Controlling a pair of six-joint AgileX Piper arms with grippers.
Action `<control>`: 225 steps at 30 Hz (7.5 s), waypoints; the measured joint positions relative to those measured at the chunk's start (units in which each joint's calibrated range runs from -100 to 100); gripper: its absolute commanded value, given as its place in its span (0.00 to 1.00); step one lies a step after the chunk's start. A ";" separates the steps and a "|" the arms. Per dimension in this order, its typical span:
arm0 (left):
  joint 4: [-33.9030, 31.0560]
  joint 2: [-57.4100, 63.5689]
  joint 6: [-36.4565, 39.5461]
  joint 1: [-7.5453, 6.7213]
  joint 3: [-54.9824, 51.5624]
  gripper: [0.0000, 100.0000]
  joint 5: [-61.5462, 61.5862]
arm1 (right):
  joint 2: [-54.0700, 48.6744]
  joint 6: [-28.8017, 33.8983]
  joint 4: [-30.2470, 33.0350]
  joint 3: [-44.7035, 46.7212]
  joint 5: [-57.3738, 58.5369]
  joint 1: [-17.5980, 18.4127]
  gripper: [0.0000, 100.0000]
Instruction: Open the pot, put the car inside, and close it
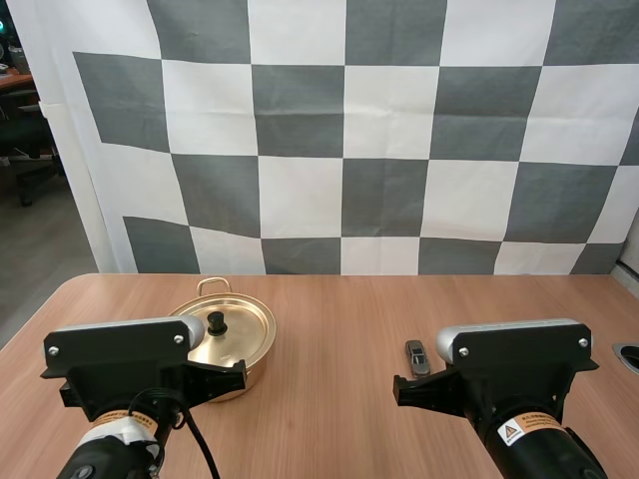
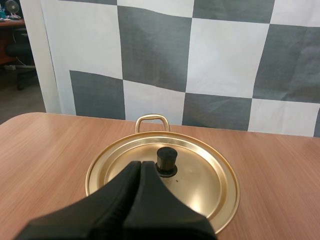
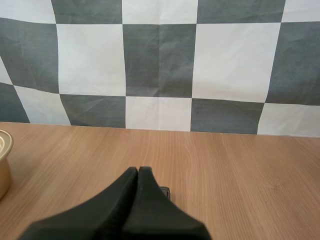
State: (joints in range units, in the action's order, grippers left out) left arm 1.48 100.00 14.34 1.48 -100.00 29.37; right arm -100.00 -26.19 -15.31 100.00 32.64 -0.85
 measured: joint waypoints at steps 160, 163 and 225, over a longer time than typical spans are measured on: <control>-3.95 -63.07 -18.54 -1.02 50.17 0.00 63.58 | 58.25 1.61 10.94 -60.34 53.74 -0.10 0.00; -3.95 -63.07 -18.54 -1.02 50.17 0.00 57.03 | 58.25 1.61 10.94 -60.34 53.74 -0.10 0.00; 4.02 -85.67 -22.61 -1.02 49.45 1.00 33.75 | 58.25 1.61 10.47 -60.34 54.27 -0.10 0.00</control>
State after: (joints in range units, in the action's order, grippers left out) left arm 5.50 14.33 -8.27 0.45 -50.55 63.12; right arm -41.75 -24.58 -4.83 39.66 86.91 -0.95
